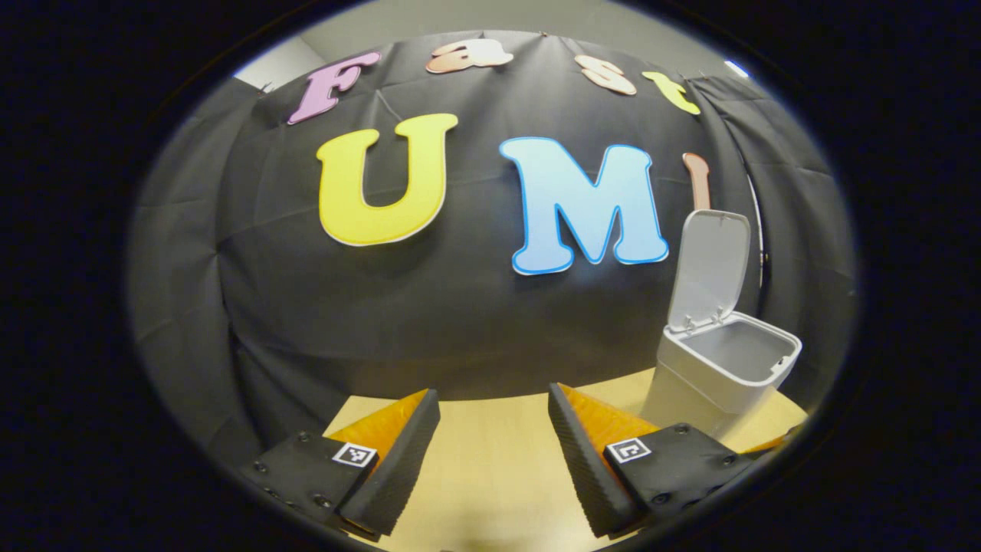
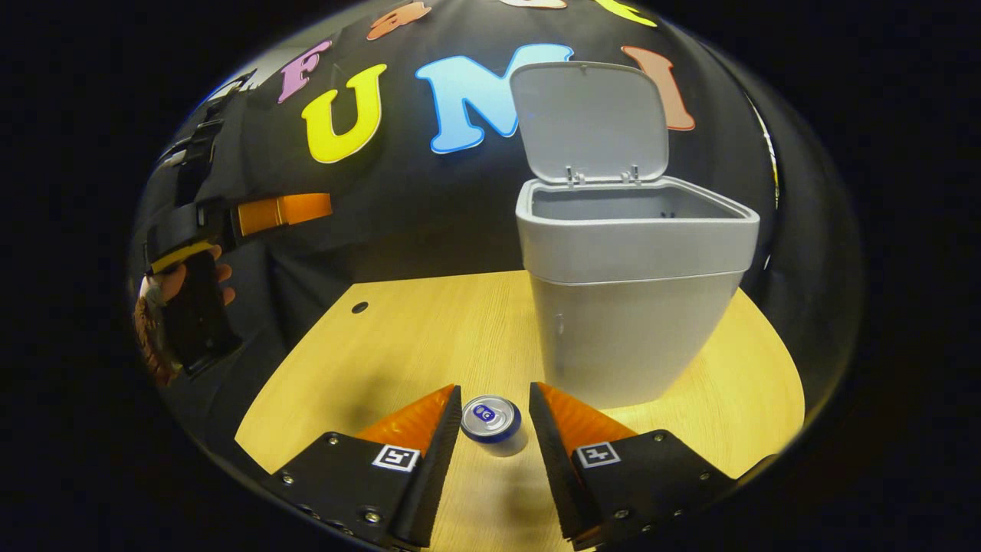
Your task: Press the lid of the desktop garbage bin to open it, pick up the crumpled paper on the desktop and throw it into the bin, then pick up the pop can on the desktop and drop it into the bin, and finally close the garbage bin lid.
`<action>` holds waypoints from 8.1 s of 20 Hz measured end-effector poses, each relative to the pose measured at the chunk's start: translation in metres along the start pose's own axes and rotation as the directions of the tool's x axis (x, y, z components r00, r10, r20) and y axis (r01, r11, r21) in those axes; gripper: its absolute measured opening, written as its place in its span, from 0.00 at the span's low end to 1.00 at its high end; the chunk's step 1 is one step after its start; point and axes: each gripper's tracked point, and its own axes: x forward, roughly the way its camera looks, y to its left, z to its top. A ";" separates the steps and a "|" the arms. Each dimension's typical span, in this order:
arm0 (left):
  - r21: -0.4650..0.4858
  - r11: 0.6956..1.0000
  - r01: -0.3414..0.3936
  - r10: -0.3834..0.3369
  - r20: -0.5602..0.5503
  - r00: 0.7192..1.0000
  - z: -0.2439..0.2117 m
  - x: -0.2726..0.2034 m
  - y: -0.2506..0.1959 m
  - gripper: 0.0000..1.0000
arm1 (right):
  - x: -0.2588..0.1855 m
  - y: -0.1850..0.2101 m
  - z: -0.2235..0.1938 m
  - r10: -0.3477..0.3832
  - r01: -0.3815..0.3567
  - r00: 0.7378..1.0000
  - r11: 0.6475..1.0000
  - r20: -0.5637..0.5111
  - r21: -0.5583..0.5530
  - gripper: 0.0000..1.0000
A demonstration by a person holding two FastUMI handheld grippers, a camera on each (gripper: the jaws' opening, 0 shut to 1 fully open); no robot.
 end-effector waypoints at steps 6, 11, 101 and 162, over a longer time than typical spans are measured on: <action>-0.019 0.998 -0.052 0.052 -0.019 0.998 -0.012 -0.012 0.038 0.94 | 0.015 0.013 -0.009 0.006 -0.008 0.999 0.999 -0.040 -0.032 0.74; -0.025 0.996 -0.084 0.083 -0.030 0.996 -0.018 -0.019 0.061 0.94 | 0.027 0.014 -0.016 -0.009 0.006 0.998 0.999 -0.066 -0.044 0.89; -0.050 0.998 -0.029 0.022 -0.129 0.991 -0.046 0.025 0.017 0.94 | 0.017 -0.118 0.217 -0.243 0.235 0.912 0.970 0.331 0.065 0.85; 0.023 0.999 0.027 -0.024 -0.116 0.993 -0.048 0.001 -0.012 0.94 | -0.018 -0.113 0.340 -0.229 0.269 0.846 0.963 0.481 -0.016 0.87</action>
